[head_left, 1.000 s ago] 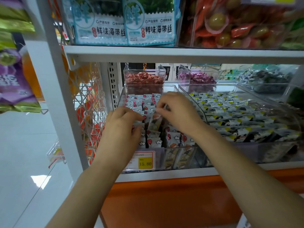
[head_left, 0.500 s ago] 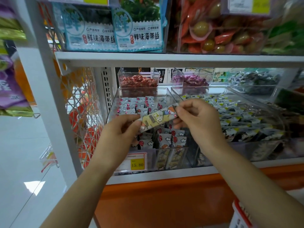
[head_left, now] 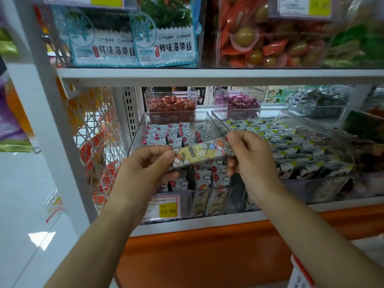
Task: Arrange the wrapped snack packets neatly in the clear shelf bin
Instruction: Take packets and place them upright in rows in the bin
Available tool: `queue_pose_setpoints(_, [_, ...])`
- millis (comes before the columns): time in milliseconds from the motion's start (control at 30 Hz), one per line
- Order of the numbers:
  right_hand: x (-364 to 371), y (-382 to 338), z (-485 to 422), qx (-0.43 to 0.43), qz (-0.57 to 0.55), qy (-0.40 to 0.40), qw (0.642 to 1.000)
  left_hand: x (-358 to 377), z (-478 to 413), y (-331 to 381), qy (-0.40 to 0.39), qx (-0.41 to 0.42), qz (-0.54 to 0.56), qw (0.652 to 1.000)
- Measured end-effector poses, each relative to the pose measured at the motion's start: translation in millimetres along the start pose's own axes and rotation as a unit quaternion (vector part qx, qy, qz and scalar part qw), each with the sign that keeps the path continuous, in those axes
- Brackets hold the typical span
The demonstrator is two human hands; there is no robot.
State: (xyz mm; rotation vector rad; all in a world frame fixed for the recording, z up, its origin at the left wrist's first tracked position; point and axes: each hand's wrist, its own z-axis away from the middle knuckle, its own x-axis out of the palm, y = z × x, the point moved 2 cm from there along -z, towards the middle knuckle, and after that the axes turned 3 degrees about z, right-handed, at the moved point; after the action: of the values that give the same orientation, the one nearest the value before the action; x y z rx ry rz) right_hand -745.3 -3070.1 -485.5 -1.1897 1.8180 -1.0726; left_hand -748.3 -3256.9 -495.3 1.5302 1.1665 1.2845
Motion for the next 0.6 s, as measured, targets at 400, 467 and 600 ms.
queue_pose_setpoints(400, [8, 5, 0, 0.14, -0.207, -0.01, 0.968, -3, -4, 1, 0.019, -0.078, 0.196, 0.977])
queue_pose_setpoints(467, [11, 4, 1, 0.187, -0.282, -0.002, 0.941, -1, -3, 1, 0.026, -0.09, 0.216, 0.972])
queue_pose_setpoints(600, [10, 5, 0, 0.178, -0.297, 0.003, 0.938, 0, -1, 2, 0.021, -0.096, 0.216, 0.971])
